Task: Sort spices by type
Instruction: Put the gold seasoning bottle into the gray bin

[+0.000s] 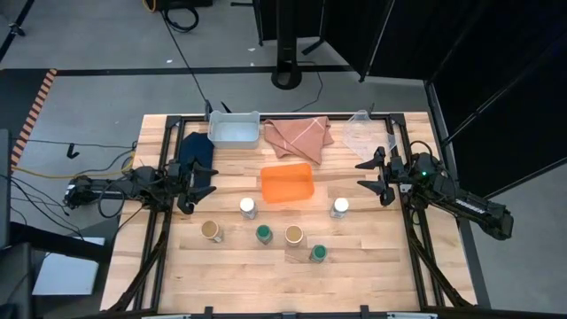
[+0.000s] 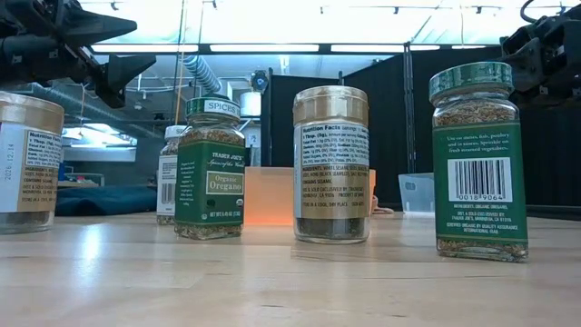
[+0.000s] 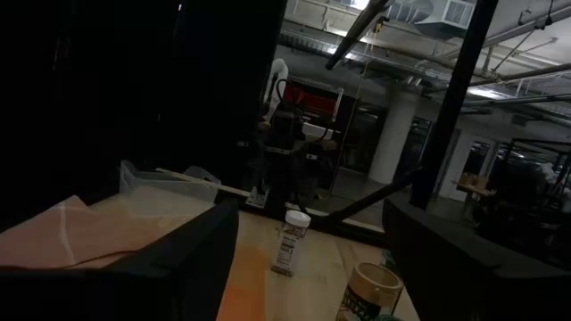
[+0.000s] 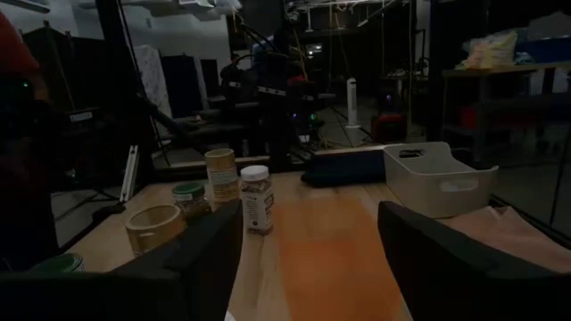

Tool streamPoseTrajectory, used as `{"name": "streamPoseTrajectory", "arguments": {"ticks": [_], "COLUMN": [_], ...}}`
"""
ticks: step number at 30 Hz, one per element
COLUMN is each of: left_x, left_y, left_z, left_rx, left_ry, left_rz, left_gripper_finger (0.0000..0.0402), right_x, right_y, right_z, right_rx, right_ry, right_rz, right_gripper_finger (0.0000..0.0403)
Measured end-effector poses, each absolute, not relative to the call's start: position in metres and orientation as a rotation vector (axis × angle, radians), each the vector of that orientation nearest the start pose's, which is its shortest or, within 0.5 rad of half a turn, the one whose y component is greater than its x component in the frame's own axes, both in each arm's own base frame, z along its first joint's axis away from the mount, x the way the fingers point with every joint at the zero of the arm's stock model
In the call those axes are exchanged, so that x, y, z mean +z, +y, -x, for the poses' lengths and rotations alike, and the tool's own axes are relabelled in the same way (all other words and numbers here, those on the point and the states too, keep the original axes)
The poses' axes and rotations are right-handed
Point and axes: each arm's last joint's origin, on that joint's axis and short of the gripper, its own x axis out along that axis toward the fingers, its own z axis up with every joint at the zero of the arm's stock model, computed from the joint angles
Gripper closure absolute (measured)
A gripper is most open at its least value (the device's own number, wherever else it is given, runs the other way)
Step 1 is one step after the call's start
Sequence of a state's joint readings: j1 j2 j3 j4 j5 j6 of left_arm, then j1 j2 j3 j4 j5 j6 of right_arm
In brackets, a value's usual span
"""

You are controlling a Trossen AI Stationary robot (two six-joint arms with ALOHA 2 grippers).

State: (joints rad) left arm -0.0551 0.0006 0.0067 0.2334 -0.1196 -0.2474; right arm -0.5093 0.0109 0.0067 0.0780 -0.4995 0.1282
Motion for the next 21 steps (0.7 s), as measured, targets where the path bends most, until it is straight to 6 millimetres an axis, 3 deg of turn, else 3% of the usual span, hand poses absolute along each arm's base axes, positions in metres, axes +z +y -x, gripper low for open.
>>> {"name": "streamPoseTrajectory", "arguments": {"ticks": [21], "left_x": [0.1963], "left_y": [-0.0012], "left_z": [-0.0920], "left_rx": [0.036], "left_ry": [-0.334], "left_rz": [0.276], "left_gripper_finger": [0.0117], "right_x": [0.1722], "right_y": [-0.0338], "right_z": [-0.0890], "right_rx": [-0.006], "right_ry": [-0.065], "right_rz": [-0.093], "right_gripper_finger": [0.0135]}}
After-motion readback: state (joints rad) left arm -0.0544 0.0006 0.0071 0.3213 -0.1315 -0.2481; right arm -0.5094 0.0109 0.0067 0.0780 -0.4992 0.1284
